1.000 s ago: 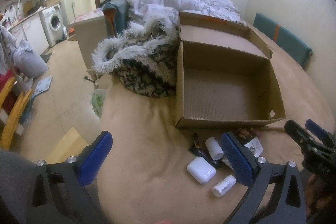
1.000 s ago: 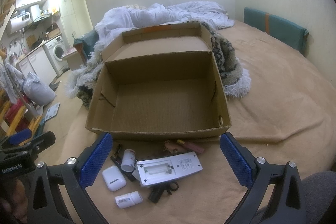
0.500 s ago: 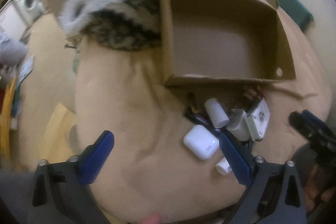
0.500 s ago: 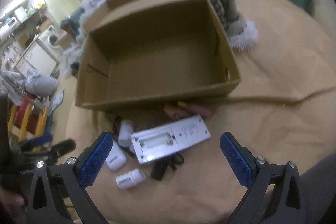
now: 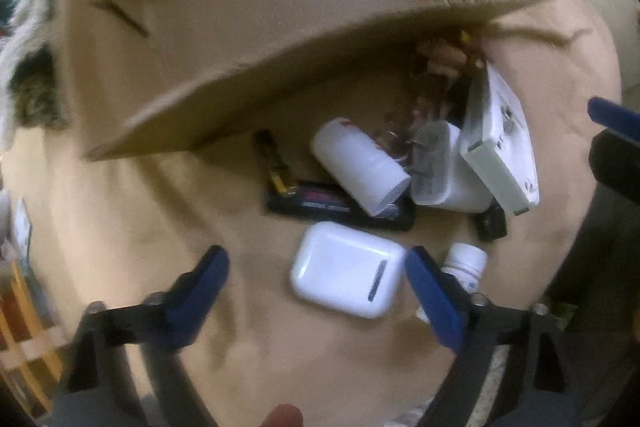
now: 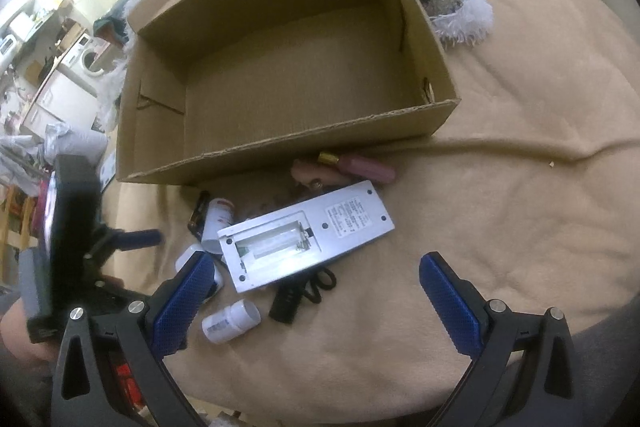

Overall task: Organize rigid objects
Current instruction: 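Grasp the white earbud case with left tool while right tool grasps white pill bottle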

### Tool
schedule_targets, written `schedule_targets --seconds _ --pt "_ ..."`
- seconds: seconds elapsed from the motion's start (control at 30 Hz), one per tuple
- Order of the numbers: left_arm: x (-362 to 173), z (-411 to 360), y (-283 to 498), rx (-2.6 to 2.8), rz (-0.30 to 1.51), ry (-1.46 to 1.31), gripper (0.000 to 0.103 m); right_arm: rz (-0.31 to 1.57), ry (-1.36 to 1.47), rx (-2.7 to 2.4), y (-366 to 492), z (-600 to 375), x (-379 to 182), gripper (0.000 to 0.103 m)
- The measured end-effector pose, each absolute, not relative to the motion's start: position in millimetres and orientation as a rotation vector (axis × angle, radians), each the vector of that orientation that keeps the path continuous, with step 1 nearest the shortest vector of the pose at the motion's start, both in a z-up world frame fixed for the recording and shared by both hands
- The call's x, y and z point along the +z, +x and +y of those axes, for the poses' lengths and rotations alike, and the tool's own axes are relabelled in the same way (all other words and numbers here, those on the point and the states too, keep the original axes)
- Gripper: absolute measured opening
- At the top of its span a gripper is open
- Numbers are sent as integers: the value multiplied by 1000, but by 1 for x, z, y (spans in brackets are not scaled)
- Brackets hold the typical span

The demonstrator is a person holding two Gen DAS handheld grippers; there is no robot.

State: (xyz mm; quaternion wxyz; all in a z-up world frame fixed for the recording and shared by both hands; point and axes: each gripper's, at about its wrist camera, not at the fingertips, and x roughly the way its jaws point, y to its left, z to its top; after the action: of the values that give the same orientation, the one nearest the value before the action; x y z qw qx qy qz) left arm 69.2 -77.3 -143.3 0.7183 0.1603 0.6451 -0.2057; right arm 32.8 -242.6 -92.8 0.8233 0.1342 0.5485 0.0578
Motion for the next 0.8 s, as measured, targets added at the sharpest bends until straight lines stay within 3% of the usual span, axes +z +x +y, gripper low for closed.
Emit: schedule_targets --seconds 0.1,0.43,0.47,0.5,0.53,0.6,0.77,0.8 --pt "-149 -81 68 -485 1444 340 55 1180 279 135 36 -243 -94 103" --pt "-109 -34 57 -294 1429 172 50 1293 155 276 30 -211 -104 103" --pt "-103 -28 54 -283 1414 159 49 1309 105 290 28 -202 -106 99" --pt "-96 -22 51 -268 1396 143 42 1325 71 311 26 -194 -109 91" --pt "-91 -19 49 -262 1384 129 20 1345 41 336 25 -186 -112 88" --pt "-81 -5 49 -231 1372 115 7 1375 -16 373 24 -170 -118 85" --pt "-99 9 53 -239 1416 77 7 1415 -151 446 25 -134 -134 85" --pt "-104 6 56 -226 1423 76 13 1411 -178 445 24 -131 -135 85"
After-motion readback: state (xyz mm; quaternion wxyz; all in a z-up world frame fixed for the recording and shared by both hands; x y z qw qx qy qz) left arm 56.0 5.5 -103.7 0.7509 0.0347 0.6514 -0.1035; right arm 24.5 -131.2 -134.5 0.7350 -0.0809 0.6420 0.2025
